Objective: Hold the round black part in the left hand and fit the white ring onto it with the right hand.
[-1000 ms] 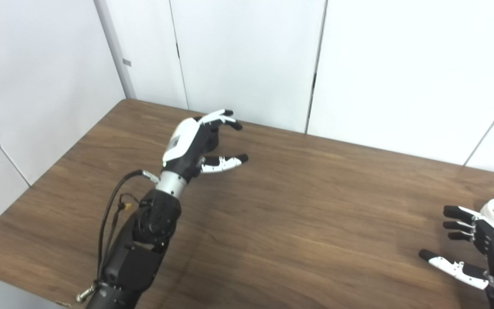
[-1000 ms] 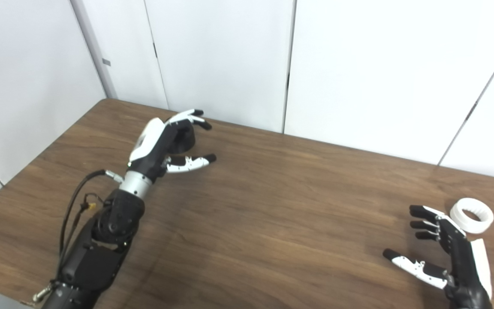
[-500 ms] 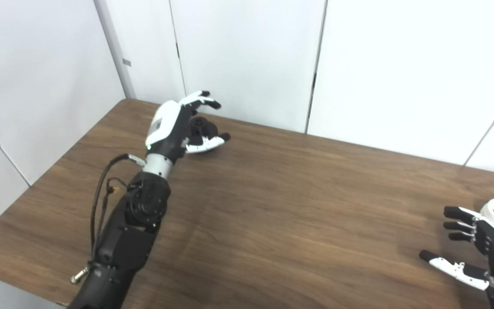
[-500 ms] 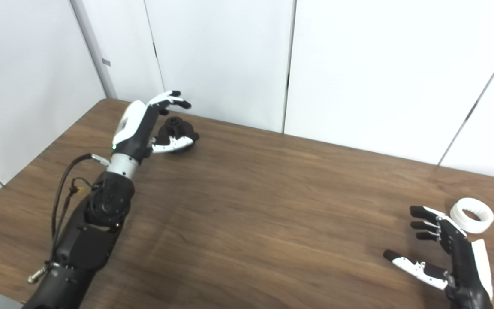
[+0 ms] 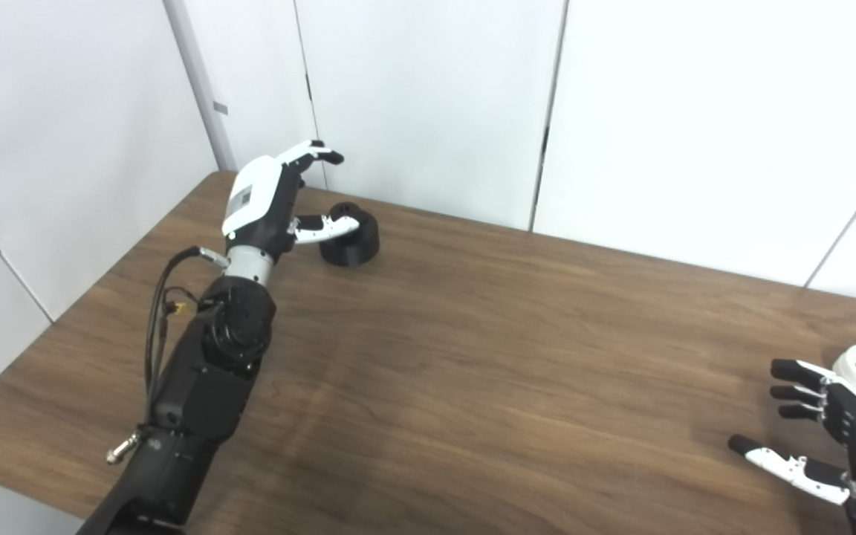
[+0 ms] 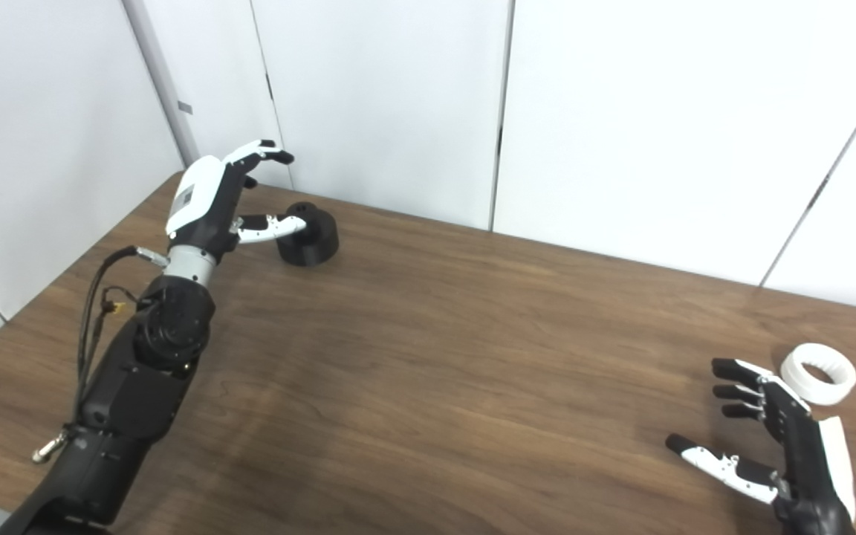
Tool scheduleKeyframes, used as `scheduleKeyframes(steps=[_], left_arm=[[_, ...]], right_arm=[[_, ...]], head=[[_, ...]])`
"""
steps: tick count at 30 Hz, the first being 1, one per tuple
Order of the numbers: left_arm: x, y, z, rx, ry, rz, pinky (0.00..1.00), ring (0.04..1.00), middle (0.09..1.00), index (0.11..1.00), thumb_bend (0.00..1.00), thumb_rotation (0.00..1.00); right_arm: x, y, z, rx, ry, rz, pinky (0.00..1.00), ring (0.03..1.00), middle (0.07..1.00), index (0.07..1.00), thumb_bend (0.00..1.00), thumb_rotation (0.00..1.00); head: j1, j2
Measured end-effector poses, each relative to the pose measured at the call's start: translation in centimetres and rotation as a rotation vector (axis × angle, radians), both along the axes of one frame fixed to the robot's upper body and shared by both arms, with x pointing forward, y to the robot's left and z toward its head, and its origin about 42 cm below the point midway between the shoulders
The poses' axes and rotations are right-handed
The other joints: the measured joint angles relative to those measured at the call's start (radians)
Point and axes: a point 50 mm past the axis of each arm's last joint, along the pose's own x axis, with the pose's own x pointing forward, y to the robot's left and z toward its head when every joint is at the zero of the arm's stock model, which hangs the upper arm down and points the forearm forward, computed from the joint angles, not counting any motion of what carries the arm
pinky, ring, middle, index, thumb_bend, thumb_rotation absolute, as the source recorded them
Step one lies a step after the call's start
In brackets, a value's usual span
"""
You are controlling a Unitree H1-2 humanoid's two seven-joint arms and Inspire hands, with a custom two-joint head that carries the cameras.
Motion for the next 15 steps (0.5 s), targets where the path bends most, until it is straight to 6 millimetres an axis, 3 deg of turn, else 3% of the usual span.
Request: scheduleKeyframes(steps=[6, 10, 15], left_arm=[[0.4, 0.3, 0.0, 0.046, 0.087, 0.047, 0.78, 0.968, 0.951, 0.817, 0.99, 0.41], [1.0, 0.7, -0.3, 0.063, 0.121, 0.054, 0.88, 0.994, 0.967, 0.818, 1.00, 0.43], [1.8, 1.0, -0.8, 0.088, 0.180, 0.065, 0.91, 1.000, 0.996, 0.826, 1.00, 0.48]], right_arm=[[0.0, 0.0, 0.0, 0.005, 0.000, 0.000, 0.60, 0.674, 0.733, 0.707, 0.73, 0.03], [0.0, -0.1, 0.0, 0.002, -0.001, 0.000, 0.60, 0.674, 0.733, 0.706, 0.74, 0.02], [0.0, -0.1, 0.1, 0.001, -0.001, 0.000, 0.60, 0.678, 0.734, 0.708, 0.74, 0.02]], head=[[-0.005, -0.002], [-0.005, -0.002], [-0.009, 0.000]])
